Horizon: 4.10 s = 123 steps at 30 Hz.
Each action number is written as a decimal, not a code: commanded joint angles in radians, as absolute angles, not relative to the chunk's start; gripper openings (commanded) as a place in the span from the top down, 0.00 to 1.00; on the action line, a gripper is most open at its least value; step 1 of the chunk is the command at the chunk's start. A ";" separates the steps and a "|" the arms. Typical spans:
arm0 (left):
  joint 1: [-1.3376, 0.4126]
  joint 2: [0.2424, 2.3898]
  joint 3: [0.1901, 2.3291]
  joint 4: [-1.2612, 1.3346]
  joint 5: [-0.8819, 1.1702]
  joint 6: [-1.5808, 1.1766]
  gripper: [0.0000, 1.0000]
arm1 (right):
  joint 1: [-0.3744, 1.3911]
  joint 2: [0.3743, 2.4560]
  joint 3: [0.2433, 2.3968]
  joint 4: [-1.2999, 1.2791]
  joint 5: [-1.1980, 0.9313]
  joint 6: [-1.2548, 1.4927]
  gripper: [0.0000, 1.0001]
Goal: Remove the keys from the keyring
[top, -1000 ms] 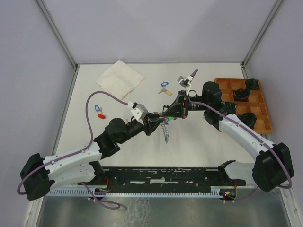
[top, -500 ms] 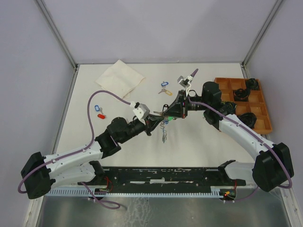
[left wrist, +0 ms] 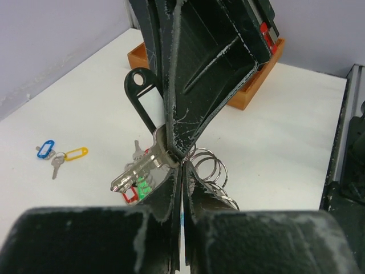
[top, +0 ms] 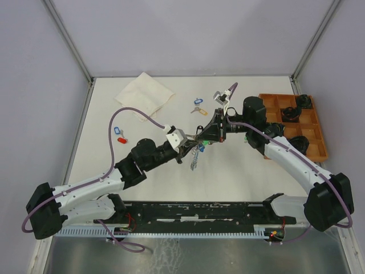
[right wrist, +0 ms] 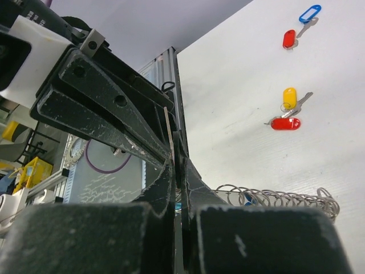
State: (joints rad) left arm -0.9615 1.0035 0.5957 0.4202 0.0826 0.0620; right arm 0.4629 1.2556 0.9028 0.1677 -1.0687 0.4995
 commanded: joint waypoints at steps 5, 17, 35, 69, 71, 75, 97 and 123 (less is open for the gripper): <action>-0.959 1.053 0.692 0.287 0.179 0.275 0.97 | 0.485 1.235 1.067 -0.050 -1.066 0.382 0.99; -0.959 1.055 0.695 0.270 0.199 0.417 0.97 | 0.488 1.282 1.137 -0.224 -1.063 0.301 0.99; -0.992 1.080 0.723 0.186 0.168 0.589 0.97 | 0.534 1.363 1.225 -0.415 -0.999 0.249 0.99; -0.992 0.830 0.490 0.515 0.225 0.463 0.97 | 0.478 1.360 1.120 -0.155 -1.167 0.387 1.00; -0.991 0.823 0.475 0.543 0.224 0.451 0.97 | 0.473 1.358 1.094 -0.072 -1.181 0.443 0.99; -0.989 0.813 0.442 0.612 0.221 0.421 0.97 | 0.466 1.358 1.030 0.127 -1.195 0.591 0.99; -0.988 0.780 0.377 0.796 0.169 0.339 0.97 | 0.444 1.358 0.950 0.396 -1.176 0.815 0.98; -0.988 0.839 0.315 0.970 -0.007 0.131 0.86 | 0.444 1.296 0.909 0.412 -1.067 0.897 0.99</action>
